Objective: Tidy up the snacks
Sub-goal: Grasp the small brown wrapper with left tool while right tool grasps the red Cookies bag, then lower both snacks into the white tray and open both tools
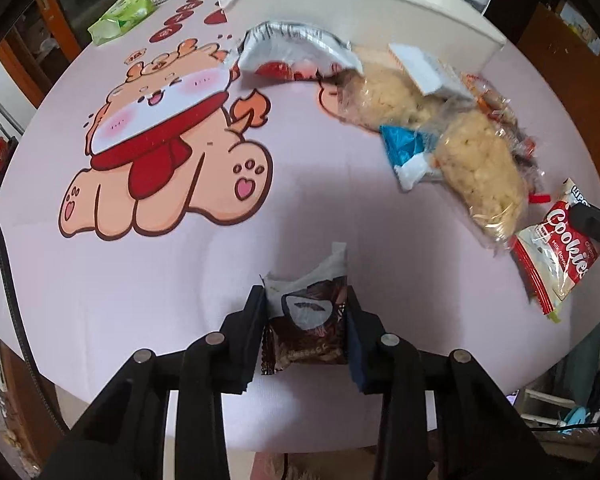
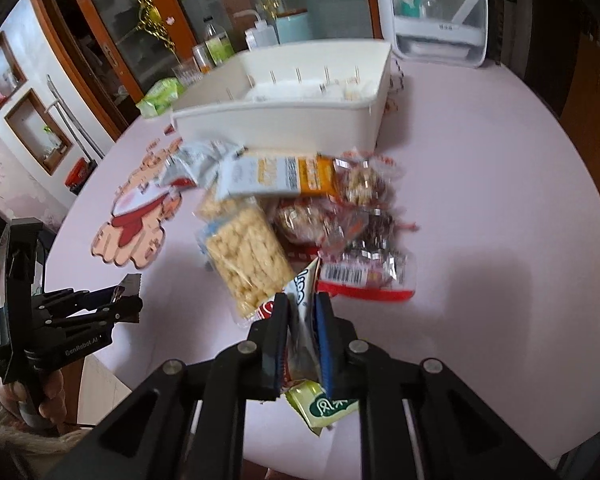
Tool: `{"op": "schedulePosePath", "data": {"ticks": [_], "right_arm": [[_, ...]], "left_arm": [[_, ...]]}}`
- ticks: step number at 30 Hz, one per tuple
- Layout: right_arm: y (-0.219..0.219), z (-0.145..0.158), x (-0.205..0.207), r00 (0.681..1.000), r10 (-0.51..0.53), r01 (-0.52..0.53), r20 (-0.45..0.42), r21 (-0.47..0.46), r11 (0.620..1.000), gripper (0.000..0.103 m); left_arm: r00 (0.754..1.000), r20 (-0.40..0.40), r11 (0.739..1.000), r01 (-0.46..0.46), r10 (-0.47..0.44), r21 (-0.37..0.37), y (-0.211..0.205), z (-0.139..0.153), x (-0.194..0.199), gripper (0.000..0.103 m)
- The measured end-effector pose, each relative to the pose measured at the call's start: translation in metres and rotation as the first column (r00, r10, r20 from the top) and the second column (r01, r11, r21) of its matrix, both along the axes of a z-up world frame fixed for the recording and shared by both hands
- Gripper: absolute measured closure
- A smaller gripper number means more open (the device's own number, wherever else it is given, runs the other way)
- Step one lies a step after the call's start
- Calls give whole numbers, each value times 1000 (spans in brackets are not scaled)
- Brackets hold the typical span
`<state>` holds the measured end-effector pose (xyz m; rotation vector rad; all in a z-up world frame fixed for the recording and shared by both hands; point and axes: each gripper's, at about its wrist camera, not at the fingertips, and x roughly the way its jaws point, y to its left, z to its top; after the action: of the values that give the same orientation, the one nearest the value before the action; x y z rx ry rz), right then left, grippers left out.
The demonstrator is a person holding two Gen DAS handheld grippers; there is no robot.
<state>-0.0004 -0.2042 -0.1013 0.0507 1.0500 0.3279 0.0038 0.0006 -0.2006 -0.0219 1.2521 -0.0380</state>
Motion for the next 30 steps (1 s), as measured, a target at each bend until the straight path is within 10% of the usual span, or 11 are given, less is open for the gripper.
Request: {"op": "schedulePosePath", "data": {"ticks": [16,30], "right_arm": [[30,122,55,959,54,-52,279,-15,999,90],[60,177,180,914,-81,97,397,-21,995,89]], "left_arm": [[953,301,997,53,-36,-50,25,145,27,70],[867,466,985,155,-175,81,1,251,176,70]]}}
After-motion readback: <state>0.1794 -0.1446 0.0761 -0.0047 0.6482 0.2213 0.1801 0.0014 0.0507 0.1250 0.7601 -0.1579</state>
